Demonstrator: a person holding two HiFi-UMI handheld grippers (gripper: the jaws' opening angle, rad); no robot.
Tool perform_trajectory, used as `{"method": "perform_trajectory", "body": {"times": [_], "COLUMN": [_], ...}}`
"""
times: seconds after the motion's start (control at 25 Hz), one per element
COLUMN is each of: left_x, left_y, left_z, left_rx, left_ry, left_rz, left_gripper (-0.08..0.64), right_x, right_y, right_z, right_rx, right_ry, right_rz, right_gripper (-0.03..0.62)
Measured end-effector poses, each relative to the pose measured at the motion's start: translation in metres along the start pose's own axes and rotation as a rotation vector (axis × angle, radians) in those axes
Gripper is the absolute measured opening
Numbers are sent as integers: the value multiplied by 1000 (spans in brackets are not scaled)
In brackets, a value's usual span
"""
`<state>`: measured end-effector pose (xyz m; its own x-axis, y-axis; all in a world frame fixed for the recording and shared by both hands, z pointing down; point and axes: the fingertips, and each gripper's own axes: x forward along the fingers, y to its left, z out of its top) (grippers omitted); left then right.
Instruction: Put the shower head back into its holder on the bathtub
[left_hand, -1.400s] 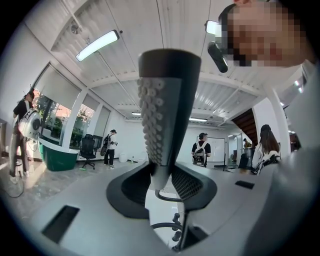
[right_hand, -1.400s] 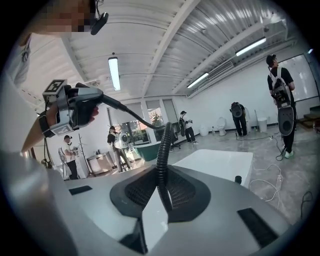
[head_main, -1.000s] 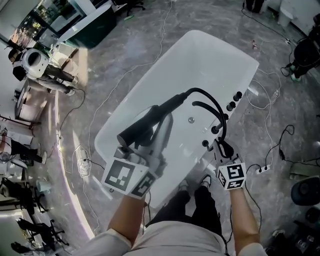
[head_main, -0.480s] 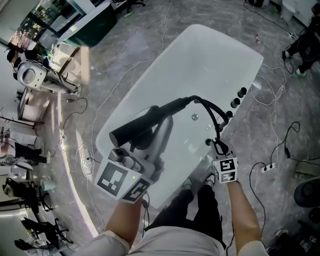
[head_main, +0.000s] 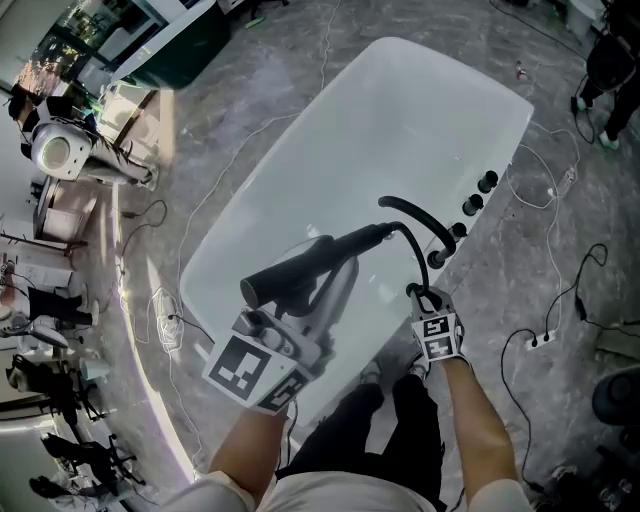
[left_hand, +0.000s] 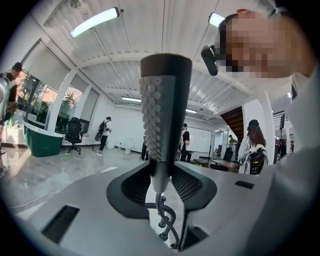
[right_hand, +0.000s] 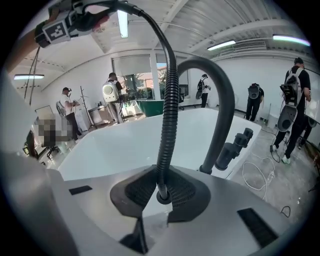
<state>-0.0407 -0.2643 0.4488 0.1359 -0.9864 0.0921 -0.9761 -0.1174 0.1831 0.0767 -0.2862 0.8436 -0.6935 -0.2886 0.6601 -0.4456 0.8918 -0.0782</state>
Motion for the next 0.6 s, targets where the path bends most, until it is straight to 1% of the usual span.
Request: {"method": "perform_trajectory", "body": {"times": [0.12, 0.24, 0.44, 0.6], "left_x": [12, 9, 11, 20], "left_y": [1, 6, 14, 13], "left_z": [-20, -31, -51, -66], "left_rx": [-2, -6, -13, -21], "left_ry": [18, 35, 47, 50], "left_rz": [-3, -7, -22, -37], "left_gripper": [130, 130, 130, 130], "right_x": [25, 42, 66, 75], "right_y": [-6, -3, -2, -8], "right_z": [-19, -32, -53, -62], "right_rx": [-14, -19, -66, -96], "right_ry": [33, 60, 115, 133], "right_rz": [22, 32, 28, 19], "right_gripper": [69, 69, 71, 71]}}
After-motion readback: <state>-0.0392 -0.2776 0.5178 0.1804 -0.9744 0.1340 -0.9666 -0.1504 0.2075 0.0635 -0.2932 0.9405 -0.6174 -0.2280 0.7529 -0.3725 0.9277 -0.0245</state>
